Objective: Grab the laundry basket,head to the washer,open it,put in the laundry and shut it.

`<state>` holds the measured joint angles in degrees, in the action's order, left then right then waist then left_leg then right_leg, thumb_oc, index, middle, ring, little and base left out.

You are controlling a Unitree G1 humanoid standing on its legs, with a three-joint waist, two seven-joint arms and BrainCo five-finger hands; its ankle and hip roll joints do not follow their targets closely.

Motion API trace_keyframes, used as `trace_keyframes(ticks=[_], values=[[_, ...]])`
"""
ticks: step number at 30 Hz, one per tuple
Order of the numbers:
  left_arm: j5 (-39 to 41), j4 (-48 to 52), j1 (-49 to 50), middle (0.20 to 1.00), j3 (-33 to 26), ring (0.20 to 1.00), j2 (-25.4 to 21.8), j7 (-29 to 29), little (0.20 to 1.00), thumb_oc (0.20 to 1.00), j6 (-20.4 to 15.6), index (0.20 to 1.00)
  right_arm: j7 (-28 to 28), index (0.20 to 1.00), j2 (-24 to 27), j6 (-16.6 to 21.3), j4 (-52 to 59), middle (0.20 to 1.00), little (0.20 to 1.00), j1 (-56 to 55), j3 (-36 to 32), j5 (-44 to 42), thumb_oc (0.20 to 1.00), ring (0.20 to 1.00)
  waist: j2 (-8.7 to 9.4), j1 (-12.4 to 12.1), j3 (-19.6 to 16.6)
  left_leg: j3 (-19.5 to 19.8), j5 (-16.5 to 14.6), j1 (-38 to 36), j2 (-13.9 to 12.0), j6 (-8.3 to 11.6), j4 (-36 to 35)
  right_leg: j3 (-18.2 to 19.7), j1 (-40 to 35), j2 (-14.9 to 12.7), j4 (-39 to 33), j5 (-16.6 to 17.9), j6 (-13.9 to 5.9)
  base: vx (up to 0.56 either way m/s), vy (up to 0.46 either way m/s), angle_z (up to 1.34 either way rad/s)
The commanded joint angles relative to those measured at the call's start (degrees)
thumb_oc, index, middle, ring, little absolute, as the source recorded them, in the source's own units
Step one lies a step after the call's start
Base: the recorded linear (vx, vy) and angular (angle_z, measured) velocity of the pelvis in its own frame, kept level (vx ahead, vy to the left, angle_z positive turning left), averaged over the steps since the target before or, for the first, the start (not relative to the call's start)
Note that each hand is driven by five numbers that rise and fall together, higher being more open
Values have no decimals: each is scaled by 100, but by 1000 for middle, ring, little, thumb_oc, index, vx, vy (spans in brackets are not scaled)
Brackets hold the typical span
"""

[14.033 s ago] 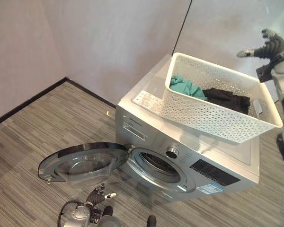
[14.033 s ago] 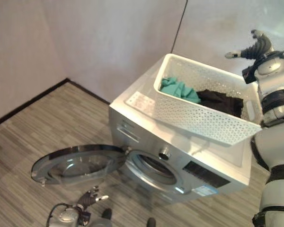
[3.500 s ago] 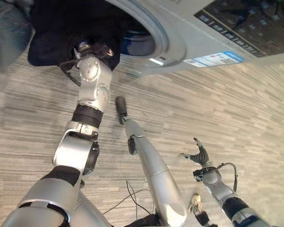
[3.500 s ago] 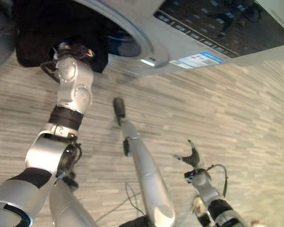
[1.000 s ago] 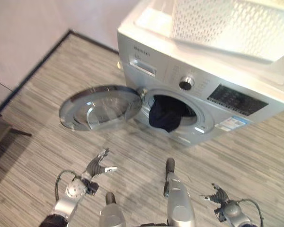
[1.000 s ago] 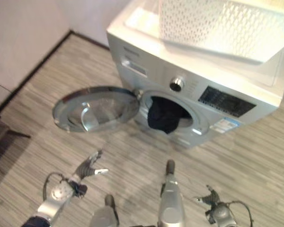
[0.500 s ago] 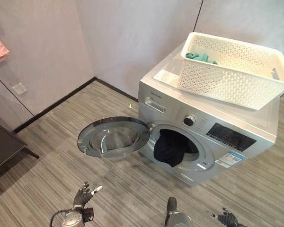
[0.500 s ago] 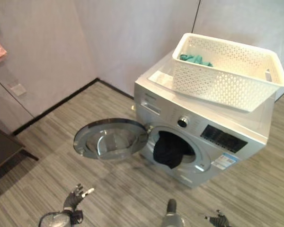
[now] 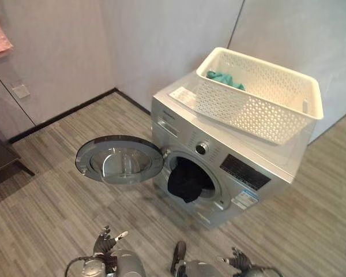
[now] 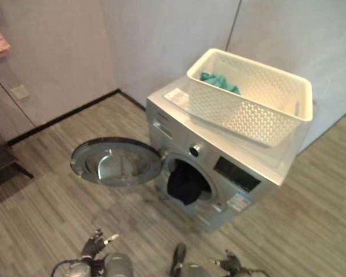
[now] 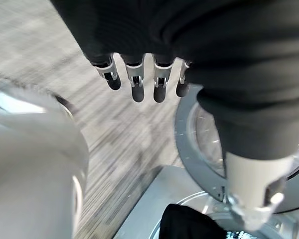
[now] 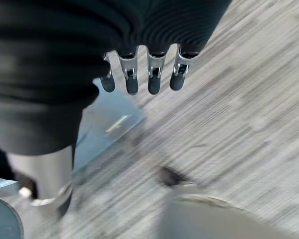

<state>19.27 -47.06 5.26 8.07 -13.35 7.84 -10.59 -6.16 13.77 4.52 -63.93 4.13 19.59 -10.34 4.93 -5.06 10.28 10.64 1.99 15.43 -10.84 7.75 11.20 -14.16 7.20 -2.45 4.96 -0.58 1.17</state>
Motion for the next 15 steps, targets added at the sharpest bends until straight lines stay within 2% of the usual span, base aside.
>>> trace_keyframes(ticks=[1,2,3,4,5,7,8,9,11,13,15], values=[[-72,459,-236,1000,61,1000,-464,110,1000,1000,-312,1000,-58,1000,55,171,157,1000,1000,46,-52,-34,1000,1000,-100,-253,220,355,430,78,60,-125,-714,633,-699,-237,-40,-611,-504,406,349,-32],[-88,483,-229,1000,105,1000,-468,60,1000,1000,-343,1000,-12,1000,6,136,86,1000,1000,102,-64,-15,1000,1000,-159,-310,169,359,383,125,80,-73,-839,703,-851,-288,-48,-683,-613,178,162,-19],[-88,483,-226,1000,105,1000,-468,59,1000,1000,-344,1000,-12,1000,6,136,86,1000,1000,99,-64,-15,1000,1000,-155,-323,174,343,379,109,78,-74,-843,717,-857,-291,-48,-684,-614,279,265,-33],[-108,452,-201,1000,109,1000,-471,48,1000,1000,-335,1000,16,1000,-12,114,75,1000,1000,56,-100,53,1000,1000,-156,-324,126,276,342,61,96,-74,-803,720,-925,-384,-73,-685,-699,260,283,-94],[-194,469,-112,1000,125,1000,-538,-22,1000,1000,-338,1000,70,1000,-32,71,88,1000,1000,-3,-206,95,1000,1000,-116,-296,48,168,210,55,240,-125,-612,770,-981,-637,-102,-560,-839,264,291,-84],[-203,470,-82,1000,116,1000,-578,-36,1000,1000,-343,1000,100,1000,-60,64,112,1000,1000,-10,-228,81,1000,1000,-70,-324,15,76,120,30,317,-181,-538,828,-972,-781,-124,-492,-923,155,283,2],[-253,526,-64,1000,77,1000,-659,-36,1000,1000,-339,1000,146,1000,-114,34,186,1000,1000,1,-239,81,1000,1000,-19,-369,8,-192,-7,-18,416,-274,-463,869,-882,-1040,-123,-291,-1062,95,335,-26],[-270,576,-58,1000,64,1000,-699,-32,1000,1000,-339,1000,159,1000,-137,16,219,1000,1000,9,-207,105,1000,1000,-4,-386,9,-303,-58,-33,448,-315,-449,876,-819,-1127,-126,-207,-1112,45,310,-82],[-270,574,-70,1000,40,1000,-728,-1,1000,1000,-344,1000,158,1000,-165,6,238,1000,1000,36,-192,103,1000,1000,24,-429,22,-429,-98,-23,475,-344,-401,831,-764,-1224,-134,-101,-1160,-17,143,-71],[-274,593,-36,1000,-86,1000,-786,65,1000,1000,-303,1000,172,1000,-222,-41,276,1000,1000,116,-186,81,1000,1000,69,-481,41,-709,-183,-69,451,-400,-445,458,-614,-1389,-148,205,-1212,-32,125,-96],[-259,619,0,1000,-120,1000,-804,72,1000,1000,-295,1000,158,1000,-219,-46,297,1000,1000,140,-194,70,1000,1000,82,-488,50,-762,-190,-97,439,-416,-472,328,-601,-1414,-166,278,-1236,-5,34,-67]])
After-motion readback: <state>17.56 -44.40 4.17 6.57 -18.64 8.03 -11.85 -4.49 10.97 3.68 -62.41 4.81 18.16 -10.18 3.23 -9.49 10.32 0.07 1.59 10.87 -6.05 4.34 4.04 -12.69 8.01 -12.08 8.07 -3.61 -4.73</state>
